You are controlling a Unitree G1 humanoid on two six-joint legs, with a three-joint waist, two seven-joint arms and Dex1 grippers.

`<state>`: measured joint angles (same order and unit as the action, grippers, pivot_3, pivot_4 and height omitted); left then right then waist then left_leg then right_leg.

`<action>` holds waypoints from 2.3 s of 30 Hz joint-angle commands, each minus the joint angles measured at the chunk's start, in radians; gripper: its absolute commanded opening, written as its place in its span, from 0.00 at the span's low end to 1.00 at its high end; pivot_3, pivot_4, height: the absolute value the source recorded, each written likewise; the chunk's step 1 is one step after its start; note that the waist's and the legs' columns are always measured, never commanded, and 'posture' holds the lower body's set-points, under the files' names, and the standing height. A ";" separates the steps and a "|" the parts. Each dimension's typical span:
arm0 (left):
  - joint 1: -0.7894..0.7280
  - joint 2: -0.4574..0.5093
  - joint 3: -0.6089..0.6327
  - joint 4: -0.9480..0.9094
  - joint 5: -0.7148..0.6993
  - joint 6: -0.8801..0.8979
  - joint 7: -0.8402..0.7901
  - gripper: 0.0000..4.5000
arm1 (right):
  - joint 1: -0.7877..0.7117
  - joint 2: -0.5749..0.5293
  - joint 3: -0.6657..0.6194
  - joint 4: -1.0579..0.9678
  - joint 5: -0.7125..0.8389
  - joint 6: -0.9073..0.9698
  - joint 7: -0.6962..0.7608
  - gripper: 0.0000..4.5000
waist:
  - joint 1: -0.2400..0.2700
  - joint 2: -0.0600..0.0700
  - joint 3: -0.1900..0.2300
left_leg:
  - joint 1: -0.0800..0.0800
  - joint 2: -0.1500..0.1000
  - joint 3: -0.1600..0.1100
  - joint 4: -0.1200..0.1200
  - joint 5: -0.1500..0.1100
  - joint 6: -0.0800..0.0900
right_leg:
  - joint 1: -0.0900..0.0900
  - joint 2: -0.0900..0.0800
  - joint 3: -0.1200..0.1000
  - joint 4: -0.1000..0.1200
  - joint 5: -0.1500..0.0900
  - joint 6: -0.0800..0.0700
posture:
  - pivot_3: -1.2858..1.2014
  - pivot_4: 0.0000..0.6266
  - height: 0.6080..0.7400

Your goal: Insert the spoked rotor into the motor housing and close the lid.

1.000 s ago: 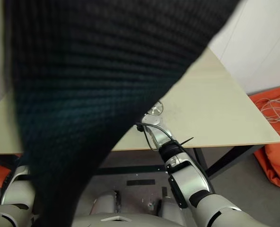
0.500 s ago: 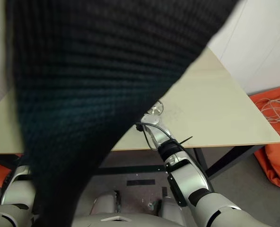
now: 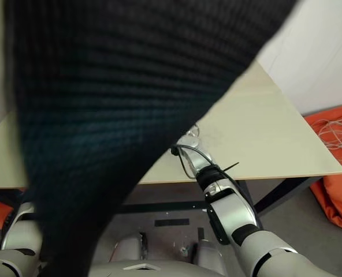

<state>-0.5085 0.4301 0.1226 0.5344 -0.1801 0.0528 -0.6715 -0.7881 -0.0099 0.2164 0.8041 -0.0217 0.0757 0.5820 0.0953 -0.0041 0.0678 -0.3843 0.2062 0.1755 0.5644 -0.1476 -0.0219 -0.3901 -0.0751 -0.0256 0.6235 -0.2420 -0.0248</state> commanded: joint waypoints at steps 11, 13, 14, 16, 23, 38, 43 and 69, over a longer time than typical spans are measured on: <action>-0.021 0.005 0.003 -0.027 -0.006 -0.008 0.002 1.00 | -0.008 -0.002 -0.027 -0.023 0.010 -0.001 0.009 0.01 | 0.001 0.000 0.000 | 0.000 0.000 0.000 0.000 0.000 0.000 | 0.000 0.000 0.000 0.000 0.000 0.000 | 0.52 0.00 1.00; -0.021 0.005 0.004 -0.026 -0.007 -0.008 0.002 1.00 | -0.002 -0.003 -0.036 -0.056 0.029 0.013 0.031 0.01 | 0.001 0.000 0.000 | 0.000 0.000 0.000 0.000 0.000 0.000 | 0.000 0.000 0.000 0.000 0.000 0.000 | 0.52 0.00 1.00; -0.021 0.005 0.004 -0.025 -0.006 -0.009 0.002 1.00 | 0.001 -0.004 -0.038 -0.071 0.034 0.017 0.039 0.01 | 0.001 0.000 0.000 | 0.000 0.000 0.000 0.000 0.000 0.000 | 0.000 0.000 0.000 0.000 0.000 0.000 | 0.52 0.00 1.00; -0.021 0.004 0.004 -0.024 -0.006 -0.009 0.002 1.00 | 0.010 -0.008 -0.040 -0.096 0.042 0.026 0.053 0.01 | 0.001 0.000 0.000 | -0.001 0.000 0.000 0.000 0.000 0.000 | 0.000 0.000 0.000 0.000 0.000 0.000 | 0.52 0.00 1.00; -0.025 0.001 0.002 -0.018 -0.005 -0.013 0.002 1.00 | 0.015 -0.023 -0.054 -0.115 0.047 0.038 0.047 0.01 | 0.001 0.000 0.000 | -0.001 0.000 0.000 0.000 0.000 0.000 | -0.001 0.000 0.000 0.000 0.000 0.000 | 0.52 0.00 1.00; -0.034 0.005 0.000 -0.002 0.000 -0.023 -0.001 1.00 | -0.122 -0.021 -0.095 0.226 -0.001 -0.109 -0.086 0.01 | 0.001 0.000 0.000 | -0.001 0.000 0.000 0.000 0.000 0.000 | -0.001 0.000 0.000 0.000 0.000 0.000 | 0.52 0.00 1.00; -0.028 0.011 0.005 -0.009 -0.001 -0.021 0.000 1.00 | -0.134 -0.016 -0.102 0.249 -0.001 -0.133 -0.078 0.01 | 0.000 0.000 0.000 | -0.001 0.000 0.000 0.000 0.000 0.000 | -0.001 0.000 0.000 0.000 0.000 0.000 | 0.52 0.00 1.00; -0.042 0.003 -0.001 0.009 0.001 -0.031 0.000 1.00 | 0.007 -0.022 -0.084 -0.048 0.010 -0.030 0.011 0.01 | 0.001 0.000 0.000 | -0.001 0.000 0.000 0.000 0.000 0.000 | -0.001 0.000 0.000 0.000 0.000 0.000 | 0.52 0.00 1.00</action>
<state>-0.5221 0.4267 0.1180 0.5515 -0.1764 0.0410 -0.6718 -0.7736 -0.0308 0.1314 0.8011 -0.0195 0.0528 0.5885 0.0961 -0.0041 0.0679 -0.3858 0.2062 0.1758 0.5646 -0.1477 -0.0216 -0.3912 -0.0752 -0.0256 0.6231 -0.2420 -0.0249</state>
